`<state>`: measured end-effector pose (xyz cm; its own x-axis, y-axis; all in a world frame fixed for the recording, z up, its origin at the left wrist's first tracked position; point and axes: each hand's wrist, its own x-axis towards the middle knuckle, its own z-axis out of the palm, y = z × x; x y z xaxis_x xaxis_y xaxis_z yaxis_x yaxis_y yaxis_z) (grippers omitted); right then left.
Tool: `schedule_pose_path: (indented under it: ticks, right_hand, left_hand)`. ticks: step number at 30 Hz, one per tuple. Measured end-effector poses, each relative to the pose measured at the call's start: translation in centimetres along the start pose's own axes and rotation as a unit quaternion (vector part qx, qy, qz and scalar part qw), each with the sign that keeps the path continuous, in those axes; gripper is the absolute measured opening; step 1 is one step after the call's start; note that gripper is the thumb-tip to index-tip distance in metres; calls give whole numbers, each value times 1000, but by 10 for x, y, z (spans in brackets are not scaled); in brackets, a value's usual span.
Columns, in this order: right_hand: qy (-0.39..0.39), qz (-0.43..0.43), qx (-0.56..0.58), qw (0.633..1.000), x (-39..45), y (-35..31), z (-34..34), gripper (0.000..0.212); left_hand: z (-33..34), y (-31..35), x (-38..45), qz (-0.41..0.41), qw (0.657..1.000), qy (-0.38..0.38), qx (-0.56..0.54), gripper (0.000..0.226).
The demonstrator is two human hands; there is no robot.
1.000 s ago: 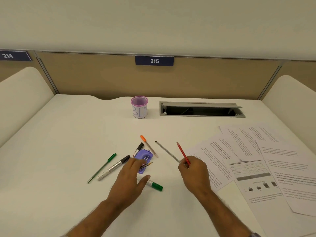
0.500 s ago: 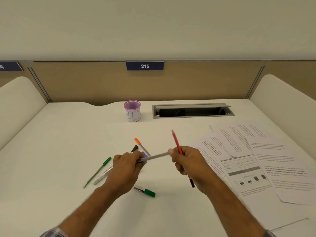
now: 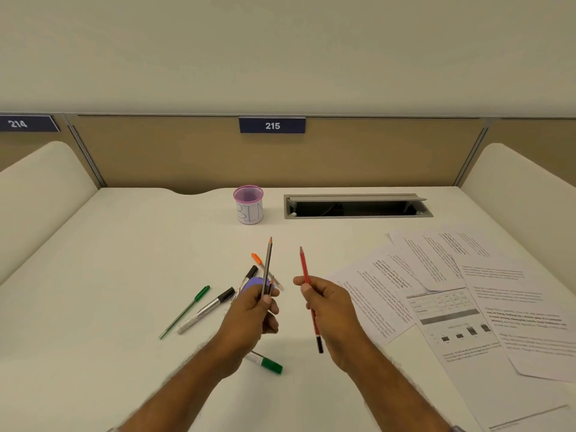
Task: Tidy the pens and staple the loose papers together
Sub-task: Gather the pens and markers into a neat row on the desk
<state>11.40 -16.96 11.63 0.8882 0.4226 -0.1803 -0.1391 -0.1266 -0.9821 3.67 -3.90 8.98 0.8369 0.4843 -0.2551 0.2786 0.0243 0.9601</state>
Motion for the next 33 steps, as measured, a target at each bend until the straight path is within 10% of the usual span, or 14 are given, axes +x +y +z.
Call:
schedule_pose_path:
  ticks: [15,33]
  right_hand:
    - [11,-27,51,998,2,16,45,14]
    - [-217,-109,-470,849,-26,110,91,29]
  left_hand:
    - [-9,-8,-19,-12,998,-19,62,26]
    - [-105,-61,-18,-98,987,124,-25,28]
